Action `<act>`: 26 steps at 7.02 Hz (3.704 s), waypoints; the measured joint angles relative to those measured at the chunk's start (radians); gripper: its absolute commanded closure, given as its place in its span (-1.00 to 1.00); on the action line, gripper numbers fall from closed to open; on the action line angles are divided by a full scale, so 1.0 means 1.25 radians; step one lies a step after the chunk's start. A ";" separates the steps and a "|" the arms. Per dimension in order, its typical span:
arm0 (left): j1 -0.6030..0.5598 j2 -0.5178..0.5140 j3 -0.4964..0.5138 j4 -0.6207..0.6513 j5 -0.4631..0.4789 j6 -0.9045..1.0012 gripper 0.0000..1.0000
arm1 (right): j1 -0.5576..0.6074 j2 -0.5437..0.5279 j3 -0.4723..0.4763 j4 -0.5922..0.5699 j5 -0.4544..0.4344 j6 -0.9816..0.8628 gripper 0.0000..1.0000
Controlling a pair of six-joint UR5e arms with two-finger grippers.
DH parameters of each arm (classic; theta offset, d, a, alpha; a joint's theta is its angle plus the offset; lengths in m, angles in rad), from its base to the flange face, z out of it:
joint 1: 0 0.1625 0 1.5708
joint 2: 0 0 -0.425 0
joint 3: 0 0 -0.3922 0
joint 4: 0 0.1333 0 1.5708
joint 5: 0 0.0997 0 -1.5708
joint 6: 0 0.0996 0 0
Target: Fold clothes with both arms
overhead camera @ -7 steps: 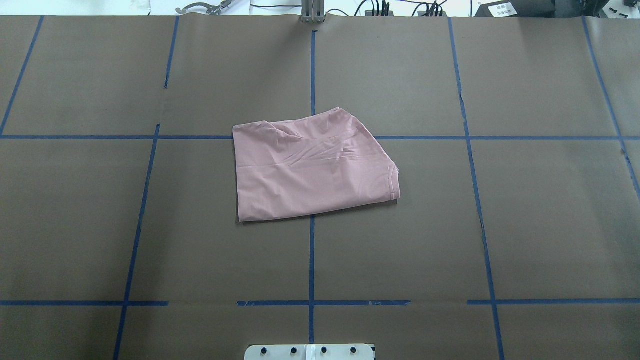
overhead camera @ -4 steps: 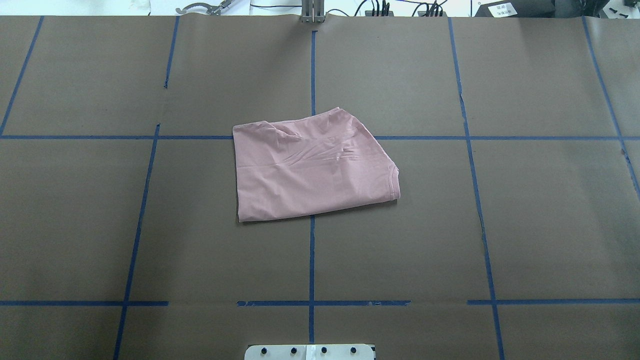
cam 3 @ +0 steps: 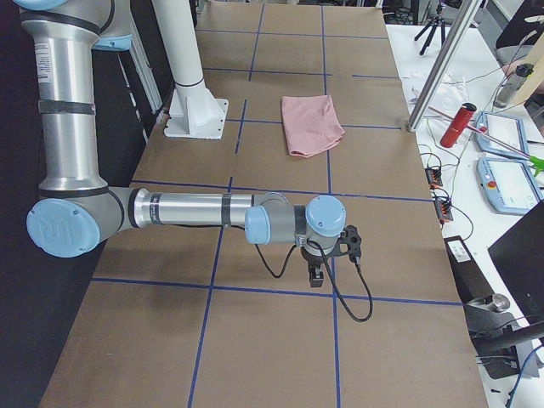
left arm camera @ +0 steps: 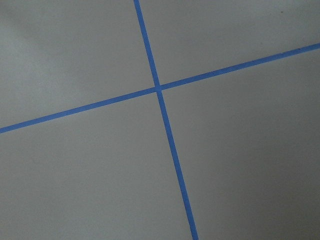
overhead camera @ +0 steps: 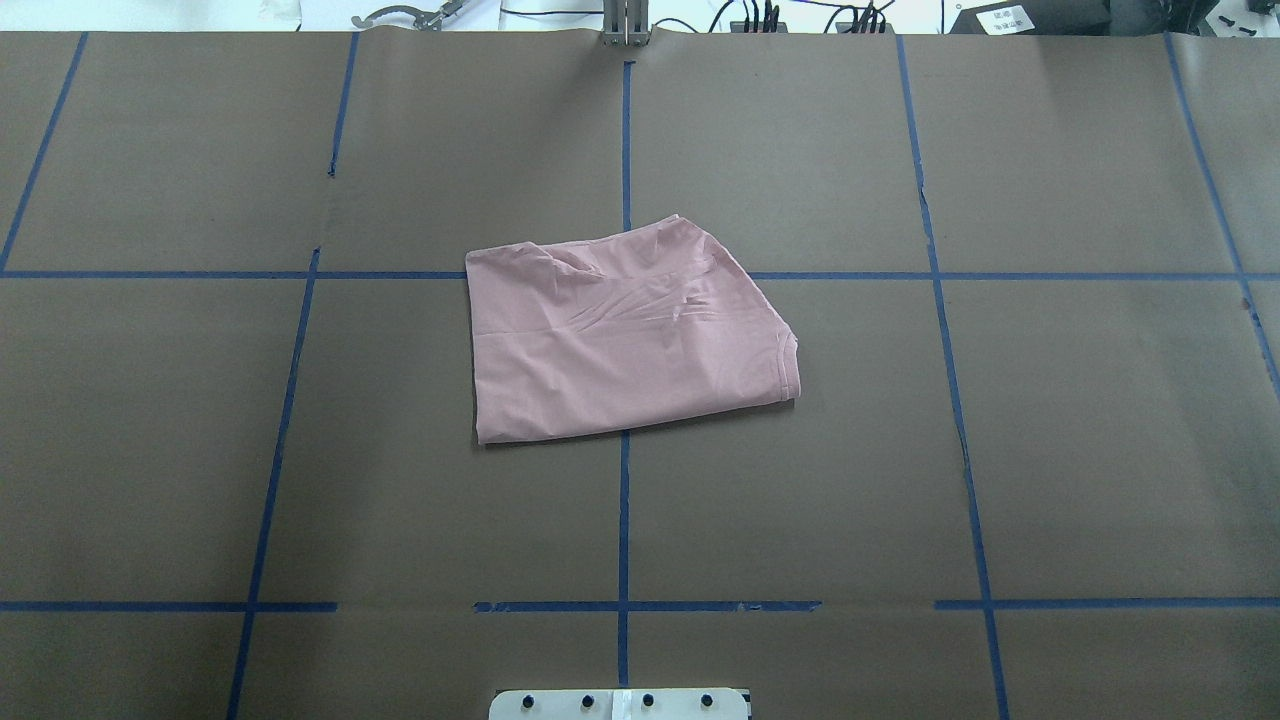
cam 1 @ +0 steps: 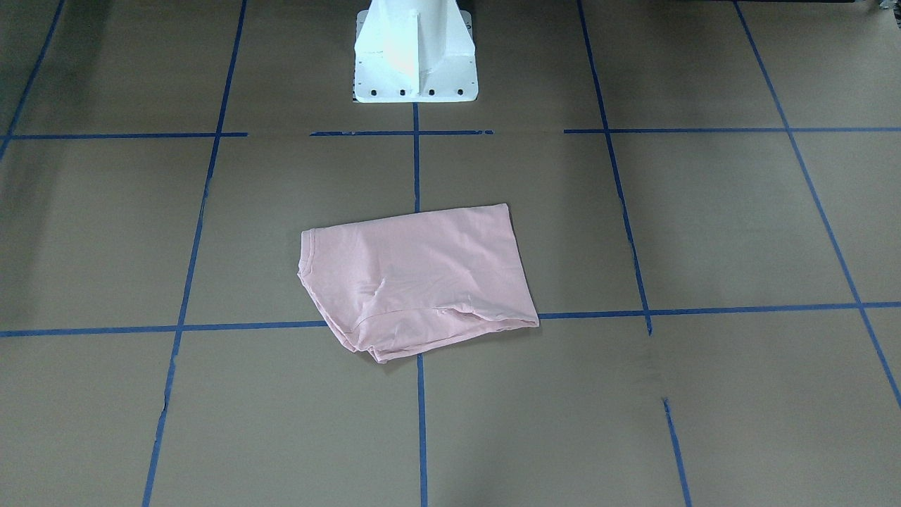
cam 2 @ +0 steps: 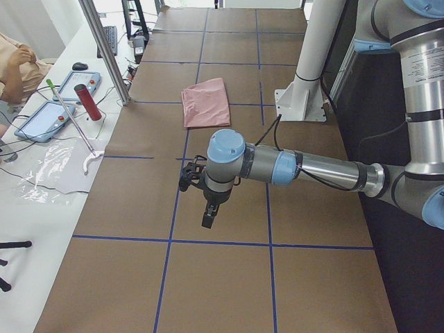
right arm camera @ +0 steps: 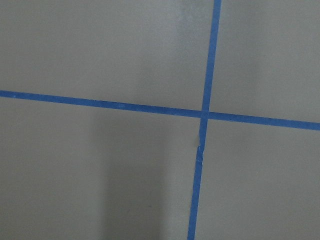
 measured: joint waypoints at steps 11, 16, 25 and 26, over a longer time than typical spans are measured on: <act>0.007 -0.006 0.012 -0.001 -0.001 -0.001 -1.00 | -0.001 0.002 0.006 0.002 -0.001 0.010 -1.00; 0.010 -0.012 0.006 -0.007 -0.003 -0.005 -1.00 | -0.001 0.004 0.009 0.002 -0.001 0.011 -1.00; 0.010 -0.024 -0.005 -0.006 -0.004 -0.001 -1.00 | -0.002 0.004 0.023 0.002 -0.002 0.013 -1.00; 0.011 -0.030 -0.002 -0.006 -0.004 -0.001 -1.00 | -0.003 0.004 0.022 0.002 -0.002 0.013 -1.00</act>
